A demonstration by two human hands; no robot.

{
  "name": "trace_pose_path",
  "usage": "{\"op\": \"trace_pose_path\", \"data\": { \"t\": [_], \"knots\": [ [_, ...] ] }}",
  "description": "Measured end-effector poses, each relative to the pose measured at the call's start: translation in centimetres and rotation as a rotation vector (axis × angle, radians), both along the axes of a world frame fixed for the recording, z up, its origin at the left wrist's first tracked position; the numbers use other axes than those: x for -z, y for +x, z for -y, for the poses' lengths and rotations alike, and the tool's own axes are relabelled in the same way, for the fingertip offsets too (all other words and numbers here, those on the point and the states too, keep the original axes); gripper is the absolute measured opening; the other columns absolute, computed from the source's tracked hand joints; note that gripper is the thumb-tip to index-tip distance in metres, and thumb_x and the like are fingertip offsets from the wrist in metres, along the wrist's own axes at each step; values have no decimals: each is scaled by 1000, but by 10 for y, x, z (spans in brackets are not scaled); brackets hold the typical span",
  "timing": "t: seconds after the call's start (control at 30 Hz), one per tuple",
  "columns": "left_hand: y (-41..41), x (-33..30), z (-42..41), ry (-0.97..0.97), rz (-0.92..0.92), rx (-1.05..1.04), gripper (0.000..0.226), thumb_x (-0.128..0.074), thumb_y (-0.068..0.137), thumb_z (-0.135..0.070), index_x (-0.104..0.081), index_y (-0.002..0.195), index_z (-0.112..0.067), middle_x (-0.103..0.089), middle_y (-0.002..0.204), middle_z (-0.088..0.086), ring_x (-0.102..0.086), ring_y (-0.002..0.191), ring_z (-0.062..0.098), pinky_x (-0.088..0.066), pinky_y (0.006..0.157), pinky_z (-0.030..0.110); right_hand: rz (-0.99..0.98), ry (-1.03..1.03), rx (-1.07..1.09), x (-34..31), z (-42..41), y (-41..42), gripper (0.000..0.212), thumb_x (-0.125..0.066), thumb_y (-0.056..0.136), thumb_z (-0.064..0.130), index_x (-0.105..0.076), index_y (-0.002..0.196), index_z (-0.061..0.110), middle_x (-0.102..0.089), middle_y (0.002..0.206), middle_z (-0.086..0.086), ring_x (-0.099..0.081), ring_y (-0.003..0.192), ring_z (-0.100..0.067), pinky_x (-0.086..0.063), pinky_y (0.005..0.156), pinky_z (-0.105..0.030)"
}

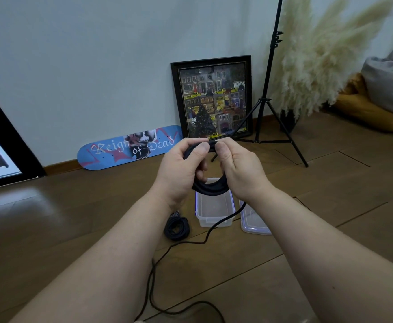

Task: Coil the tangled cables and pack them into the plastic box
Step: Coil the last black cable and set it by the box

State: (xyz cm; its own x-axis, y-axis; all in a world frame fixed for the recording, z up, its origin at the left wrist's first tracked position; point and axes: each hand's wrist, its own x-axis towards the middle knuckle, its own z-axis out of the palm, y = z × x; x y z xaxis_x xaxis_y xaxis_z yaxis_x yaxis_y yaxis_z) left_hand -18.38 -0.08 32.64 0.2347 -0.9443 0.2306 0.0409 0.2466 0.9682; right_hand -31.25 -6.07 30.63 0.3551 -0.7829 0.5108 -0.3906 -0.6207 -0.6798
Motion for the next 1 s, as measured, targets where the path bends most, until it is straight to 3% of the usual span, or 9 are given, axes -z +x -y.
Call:
{"op": "trace_pose_path", "data": {
  "t": [0.2,0.3,0.37,0.43,0.57,0.67,0.8,0.93,1.0],
  "knots": [
    [-5,5,1,21,-65,-1,24,-58,96,-28,-63,115,-16,-41,51,-7,-36,45,9,-40,51,23,-32,-50,1,-5,0,-3,40,-30,100,49,-59,117,27,-54,68,11,-55,74,-19,-34,65,-31],
    [-1,3,6,-19,-124,-125,20,-56,98,-23,-63,111,-10,-40,49,-13,-32,43,6,-32,47,21,70,103,-62,-4,-3,-4,45,-31,95,59,-58,115,29,-63,82,7,-60,81,-17,-46,72,-36],
    [9,1,9,-34,-216,-233,18,-55,99,-22,-63,108,-8,-37,46,-13,-30,42,5,-29,45,20,79,250,-99,-6,-2,-10,43,-34,94,62,-58,101,27,-63,78,4,-60,70,-12,-51,70,-38],
    [21,1,11,-47,-272,-333,14,-56,99,-23,-64,99,-11,-35,45,-12,-29,42,5,-28,47,22,-38,371,-110,-8,0,-20,26,-45,98,45,-56,90,22,-59,71,0,-56,59,-10,-50,62,-33],
    [35,3,12,-59,-292,-502,20,-58,98,-25,-61,80,-17,-35,43,-11,-30,40,7,-28,50,25,-254,410,100,-2,14,-29,2,-56,91,19,-56,89,18,-60,85,-3,-59,76,-22,-53,71,-39],
    [40,4,16,-70,-306,-580,22,-58,98,-26,-60,78,-19,-34,42,-13,-30,41,7,-29,49,23,73,443,330,-1,20,-38,9,-63,87,23,-57,84,17,-58,81,0,-56,75,-20,-43,63,-30],
    [40,6,21,-75,-283,-551,18,-59,98,-27,-63,82,-17,-35,43,-13,-30,42,7,-30,49,22,608,288,403,-18,16,-40,20,-74,83,27,-57,75,22,-52,71,6,-46,62,-7,-38,56,-20],
    [38,16,25,-59,-175,-545,23,-60,97,-27,-66,108,-7,-44,47,-14,-37,47,9,-33,46,20,749,335,193,-23,10,-26,13,-55,90,12,-57,81,21,-47,65,5,-38,56,-9,-32,53,-26],
    [42,19,26,-64,-160,-596,33,-62,95,-32,-66,113,-5,-54,66,-9,-47,66,14,-40,60,24,680,314,220,-19,10,-22,13,-47,92,10,-54,91,21,-49,69,4,-41,57,-10,-33,54,-28]
  ]
}}
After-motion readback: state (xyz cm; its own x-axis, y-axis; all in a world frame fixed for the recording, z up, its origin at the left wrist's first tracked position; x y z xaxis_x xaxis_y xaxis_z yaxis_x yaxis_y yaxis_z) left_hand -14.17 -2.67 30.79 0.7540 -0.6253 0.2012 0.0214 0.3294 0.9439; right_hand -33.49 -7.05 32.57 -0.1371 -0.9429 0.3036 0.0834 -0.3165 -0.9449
